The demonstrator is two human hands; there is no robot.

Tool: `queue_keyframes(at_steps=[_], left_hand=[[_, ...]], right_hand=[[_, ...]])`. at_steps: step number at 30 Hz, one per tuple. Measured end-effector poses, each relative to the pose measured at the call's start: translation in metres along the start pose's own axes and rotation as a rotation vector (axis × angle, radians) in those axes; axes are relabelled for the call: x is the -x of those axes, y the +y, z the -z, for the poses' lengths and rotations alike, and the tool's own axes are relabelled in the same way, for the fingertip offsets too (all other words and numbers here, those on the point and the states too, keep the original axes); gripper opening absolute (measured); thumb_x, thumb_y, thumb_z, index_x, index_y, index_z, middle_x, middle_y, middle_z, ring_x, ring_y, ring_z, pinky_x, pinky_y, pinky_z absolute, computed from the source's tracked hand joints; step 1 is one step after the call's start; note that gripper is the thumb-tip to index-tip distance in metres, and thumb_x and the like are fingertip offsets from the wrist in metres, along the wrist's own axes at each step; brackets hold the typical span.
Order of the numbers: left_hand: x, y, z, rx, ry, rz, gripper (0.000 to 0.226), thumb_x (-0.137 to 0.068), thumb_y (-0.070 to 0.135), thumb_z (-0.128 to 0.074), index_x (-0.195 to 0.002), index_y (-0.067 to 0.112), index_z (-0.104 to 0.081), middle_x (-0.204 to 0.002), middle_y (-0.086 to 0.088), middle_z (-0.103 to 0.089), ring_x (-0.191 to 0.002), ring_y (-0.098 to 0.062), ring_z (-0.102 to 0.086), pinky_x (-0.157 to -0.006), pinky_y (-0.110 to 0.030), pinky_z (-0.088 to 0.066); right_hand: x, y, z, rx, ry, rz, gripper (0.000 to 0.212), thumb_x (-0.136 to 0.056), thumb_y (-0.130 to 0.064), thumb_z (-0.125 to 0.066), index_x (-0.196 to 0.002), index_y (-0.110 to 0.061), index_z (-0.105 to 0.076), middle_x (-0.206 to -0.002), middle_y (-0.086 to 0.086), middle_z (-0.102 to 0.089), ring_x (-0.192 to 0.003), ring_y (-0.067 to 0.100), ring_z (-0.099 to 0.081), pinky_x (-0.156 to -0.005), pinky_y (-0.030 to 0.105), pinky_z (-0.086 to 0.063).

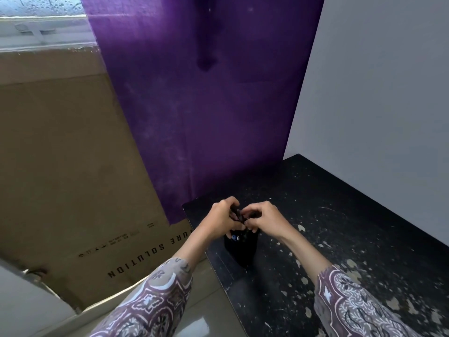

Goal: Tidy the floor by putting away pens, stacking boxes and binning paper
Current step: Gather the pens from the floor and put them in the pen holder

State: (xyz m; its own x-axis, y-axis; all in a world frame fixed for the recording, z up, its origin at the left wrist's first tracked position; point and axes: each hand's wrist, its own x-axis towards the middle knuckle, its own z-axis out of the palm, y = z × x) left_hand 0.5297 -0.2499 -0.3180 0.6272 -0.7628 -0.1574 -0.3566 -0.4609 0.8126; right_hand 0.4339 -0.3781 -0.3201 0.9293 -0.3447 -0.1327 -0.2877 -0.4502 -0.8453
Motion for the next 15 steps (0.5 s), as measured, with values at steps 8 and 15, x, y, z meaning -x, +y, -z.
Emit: queue_keyframes(at_steps=[8, 15], left_hand=[[0.003, -0.026, 0.009, -0.229, -0.004, 0.078, 0.083, -0.056, 0.035, -0.087, -0.126, 0.019, -0.046, -0.119, -0.002, -0.048, -0.100, -0.013, -0.047, -0.076, -0.024, -0.042], [0.028, -0.048, 0.007, -0.285, 0.007, 0.127, 0.080, -0.061, 0.042, -0.082, -0.127, 0.017, -0.044, -0.121, -0.004, -0.048, -0.103, -0.019, -0.051, -0.084, -0.031, -0.049]], right_hand=[[0.003, 0.013, 0.003, 0.111, 0.032, -0.031, 0.048, -0.075, -0.015, -0.074, -0.119, -0.025, -0.059, -0.118, 0.002, -0.050, -0.092, 0.012, -0.047, -0.087, 0.028, -0.043], [0.018, 0.013, -0.007, 0.160, 0.211, 0.038, 0.036, -0.080, -0.022, -0.071, -0.114, -0.020, -0.061, -0.113, -0.003, -0.044, -0.079, 0.011, -0.049, -0.072, 0.015, -0.039]])
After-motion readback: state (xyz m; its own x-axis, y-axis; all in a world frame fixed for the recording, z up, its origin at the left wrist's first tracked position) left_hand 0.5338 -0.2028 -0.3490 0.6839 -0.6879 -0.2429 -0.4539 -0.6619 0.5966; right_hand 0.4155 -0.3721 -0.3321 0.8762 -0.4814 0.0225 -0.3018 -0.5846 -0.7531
